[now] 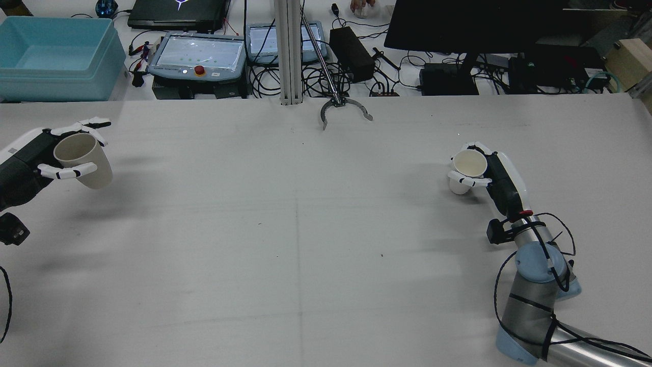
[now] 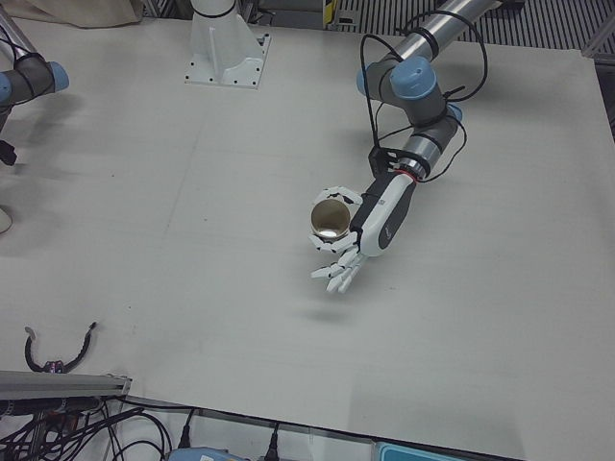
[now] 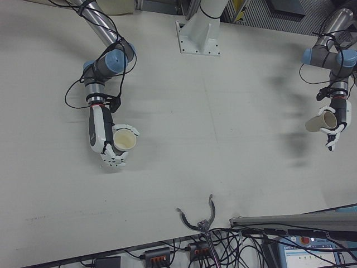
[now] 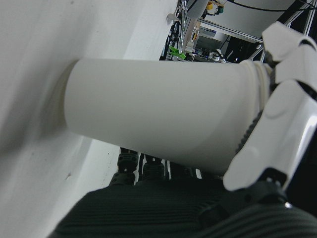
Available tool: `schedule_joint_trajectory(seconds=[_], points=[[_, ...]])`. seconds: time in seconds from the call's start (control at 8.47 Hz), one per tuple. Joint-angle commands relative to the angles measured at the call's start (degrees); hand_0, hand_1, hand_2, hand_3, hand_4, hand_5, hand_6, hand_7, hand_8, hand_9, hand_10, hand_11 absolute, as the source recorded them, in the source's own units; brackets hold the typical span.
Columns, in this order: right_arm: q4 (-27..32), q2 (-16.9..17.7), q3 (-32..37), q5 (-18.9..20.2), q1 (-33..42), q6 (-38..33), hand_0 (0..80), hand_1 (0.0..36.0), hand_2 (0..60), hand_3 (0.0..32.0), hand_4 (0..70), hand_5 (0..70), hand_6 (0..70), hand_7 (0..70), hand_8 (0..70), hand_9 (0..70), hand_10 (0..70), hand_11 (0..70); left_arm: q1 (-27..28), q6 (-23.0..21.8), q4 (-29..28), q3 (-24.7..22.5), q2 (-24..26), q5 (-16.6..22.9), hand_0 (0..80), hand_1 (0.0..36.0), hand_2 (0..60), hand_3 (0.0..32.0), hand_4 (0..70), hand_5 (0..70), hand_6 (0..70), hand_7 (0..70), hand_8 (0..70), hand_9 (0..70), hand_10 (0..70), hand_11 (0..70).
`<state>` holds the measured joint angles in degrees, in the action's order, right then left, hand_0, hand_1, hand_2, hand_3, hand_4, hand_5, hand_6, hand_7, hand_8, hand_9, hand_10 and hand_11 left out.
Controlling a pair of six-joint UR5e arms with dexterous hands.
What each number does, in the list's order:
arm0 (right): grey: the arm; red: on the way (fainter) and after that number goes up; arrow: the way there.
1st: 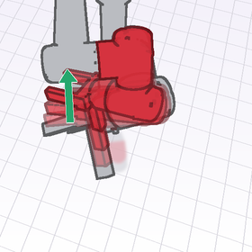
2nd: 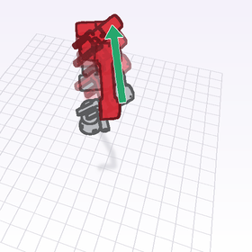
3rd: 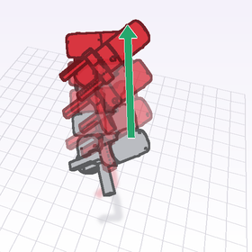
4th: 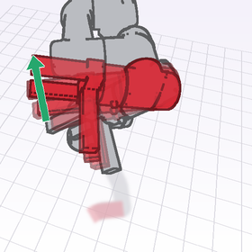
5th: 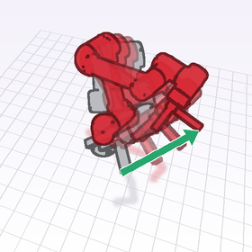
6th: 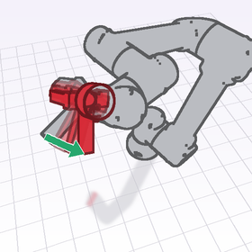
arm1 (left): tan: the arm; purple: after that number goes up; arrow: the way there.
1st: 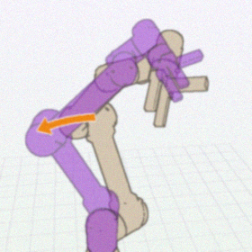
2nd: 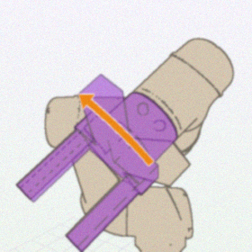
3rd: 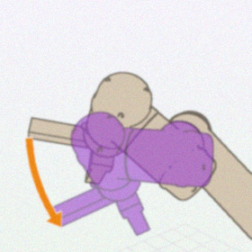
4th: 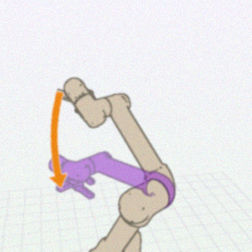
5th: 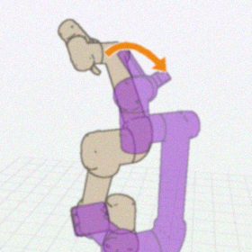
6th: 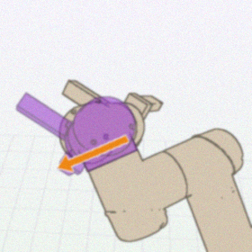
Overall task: Pour water
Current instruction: 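Lift the white cup with the right hand while holding the tan cup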
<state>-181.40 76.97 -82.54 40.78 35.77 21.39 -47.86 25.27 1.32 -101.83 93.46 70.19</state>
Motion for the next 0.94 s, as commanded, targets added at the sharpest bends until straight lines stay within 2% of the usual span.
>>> schedule_joint_trajectory(seconds=[0.0, 0.12, 0.24, 0.35, 0.47, 0.59, 0.71, 0.83], points=[[-0.2, 0.2, -0.2, 0.0, 0.2, -1.1, 45.7, 14.6, 39.8, 0.0, 9.2, 70.0, 44.3, 70.0, 34.1, 50.5, 20.8, 31.1, 0.3, 0.3, 0.0, 0.4, -0.4, -0.1, 41.7, 25.2, 60.0, 0.0, 51.7, 40.0, 9.4, 23.0, 5.9, 6.9, 2.4, 4.0], [-0.2, 0.2, -0.3, 0.0, 0.4, -1.7, 45.7, 14.2, 36.4, 0.0, 8.6, 70.0, 41.1, 68.4, 30.5, 46.1, 19.5, 29.3, 0.2, 0.2, -0.1, 0.4, -0.4, -0.1, 41.1, 24.8, 60.0, 0.0, 51.2, 39.6, 9.2, 22.7, 5.9, 6.9, 2.4, 4.1], [-0.2, 0.2, -0.6, 0.0, 0.5, -1.8, 45.8, 14.5, 33.8, 0.0, 8.0, 70.0, 35.2, 58.1, 23.6, 37.1, 17.1, 25.9, 0.1, 0.2, -0.2, 0.4, -0.6, -0.1, 41.3, 24.9, 60.0, 0.0, 51.3, 39.8, 9.3, 22.8, 5.8, 6.8, 2.4, 4.0], [-0.2, 0.2, -0.9, 0.0, 0.5, -1.8, 45.9, 14.9, 33.6, 0.0, 7.8, 70.0, 31.7, 52.6, 19.9, 31.8, 15.8, 24.1, 0.1, 0.2, -0.9, 0.3, -1.3, -0.1, 41.4, 24.8, 60.0, 0.0, 51.3, 39.7, 9.3, 23.0, 5.9, 6.9, 2.3, 3.9], [-0.2, 0.2, -1.1, 0.0, 0.5, -1.8, 45.9, 15.7, 33.5, 0.0, 7.6, 70.0, 26.1, 44.4, 13.9, 23.2, 13.4, 20.7, 0.1, 0.0, -1.2, 0.2, -1.8, -0.1, 41.5, 24.7, 60.0, 0.0, 51.1, 39.7, 9.3, 22.9, 5.8, 6.8, 2.3, 3.8], [-0.2, 0.2, -1.5, 0.0, 0.7, -1.8, 46.1, 16.4, 32.8, 0.0, 7.8, 70.0, 18.4, 32.9, 5.5, 10.9, 8.5, 13.7, 0.0, 0.0, -1.3, 0.2, -2.0, -0.1, 41.5, 24.8, 60.0, 0.0, 50.9, 39.8, 9.3, 23.1, 5.9, 6.9, 2.3, 3.8], [-0.2, 0.3, -1.8, 0.0, 0.8, -1.8, 46.1, 16.0, 30.1, 0.0, 8.4, 70.0, 15.3, 27.3, 2.4, 5.4, 5.9, 9.8, 0.0, 0.0, -1.4, 0.2, -2.0, -0.1, 41.7, 24.8, 60.0, 0.0, 51.2, 39.8, 9.4, 23.1, 5.9, 6.8, 2.3, 3.8], [-0.2, 0.3, -2.2, 0.0, 0.9, -1.8, 46.3, 16.3, 28.7, 0.0, 7.3, 70.0, 12.6, 23.4, 1.5, 3.2, 4.9, 8.4, 0.0, 0.0, -1.4, 0.2, -2.0, -0.1, 41.6, 24.9, 60.0, 0.0, 51.2, 39.8, 9.4, 23.1, 5.9, 6.9, 2.3, 3.8]])
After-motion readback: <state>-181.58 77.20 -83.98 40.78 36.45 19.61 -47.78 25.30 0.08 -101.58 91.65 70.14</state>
